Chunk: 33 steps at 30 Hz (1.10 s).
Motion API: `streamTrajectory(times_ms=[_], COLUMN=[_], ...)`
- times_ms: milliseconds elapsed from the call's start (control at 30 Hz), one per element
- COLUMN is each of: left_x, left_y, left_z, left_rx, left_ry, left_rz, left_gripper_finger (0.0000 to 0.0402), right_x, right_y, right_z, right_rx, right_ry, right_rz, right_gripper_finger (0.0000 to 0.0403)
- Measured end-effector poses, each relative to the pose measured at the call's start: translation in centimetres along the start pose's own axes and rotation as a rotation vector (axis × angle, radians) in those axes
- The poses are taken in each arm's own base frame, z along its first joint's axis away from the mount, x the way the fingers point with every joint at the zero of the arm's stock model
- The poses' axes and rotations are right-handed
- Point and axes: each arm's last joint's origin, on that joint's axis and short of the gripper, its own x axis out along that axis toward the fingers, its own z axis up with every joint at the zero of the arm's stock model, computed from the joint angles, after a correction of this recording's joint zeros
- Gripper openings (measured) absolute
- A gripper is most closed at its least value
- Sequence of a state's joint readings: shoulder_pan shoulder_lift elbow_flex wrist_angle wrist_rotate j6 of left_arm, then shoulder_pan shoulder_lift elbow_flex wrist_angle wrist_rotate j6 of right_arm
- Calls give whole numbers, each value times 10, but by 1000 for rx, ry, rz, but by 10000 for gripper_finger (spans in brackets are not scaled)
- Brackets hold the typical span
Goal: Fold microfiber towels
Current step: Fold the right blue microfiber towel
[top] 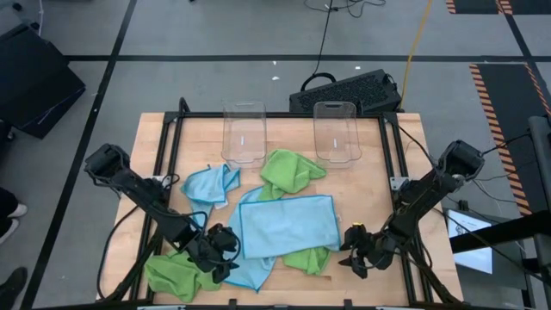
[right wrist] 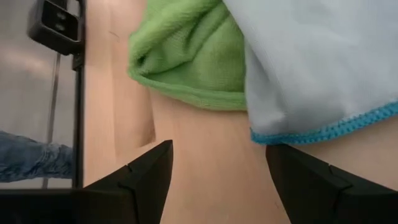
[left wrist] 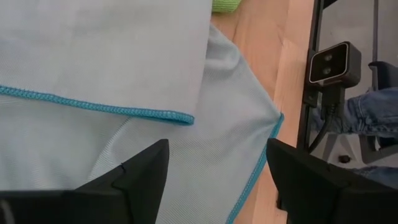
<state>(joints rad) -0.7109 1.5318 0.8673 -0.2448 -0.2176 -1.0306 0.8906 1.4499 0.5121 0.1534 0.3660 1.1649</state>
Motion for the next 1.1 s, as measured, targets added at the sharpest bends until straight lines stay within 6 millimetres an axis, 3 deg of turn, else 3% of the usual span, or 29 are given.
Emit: streamTrajectory(times_ms=[433,600,767,1033,1100], left_x=[0,0,1,3,3], left_y=[0,2,4,9,10], left_z=[0,1,4,11,13], left_rx=[1,4,-5,-28,-32], left_ry=[9,13,8,-6,-8], left_rz=[-2,10,15,28,31], left_gripper_finger=[269,269,269,269,269], right_x=[3,2,2,2,1], right_y=[-12,-18,-20,-21,-20], right_z=[-11,-14,-14,-15,-14], right_rx=[42,82,81,79,84], right_ry=[-143,-209,-219,-178,-162], right_rz=[-95,-23,7,15,31], right_gripper_finger=[249,235,171,25,8])
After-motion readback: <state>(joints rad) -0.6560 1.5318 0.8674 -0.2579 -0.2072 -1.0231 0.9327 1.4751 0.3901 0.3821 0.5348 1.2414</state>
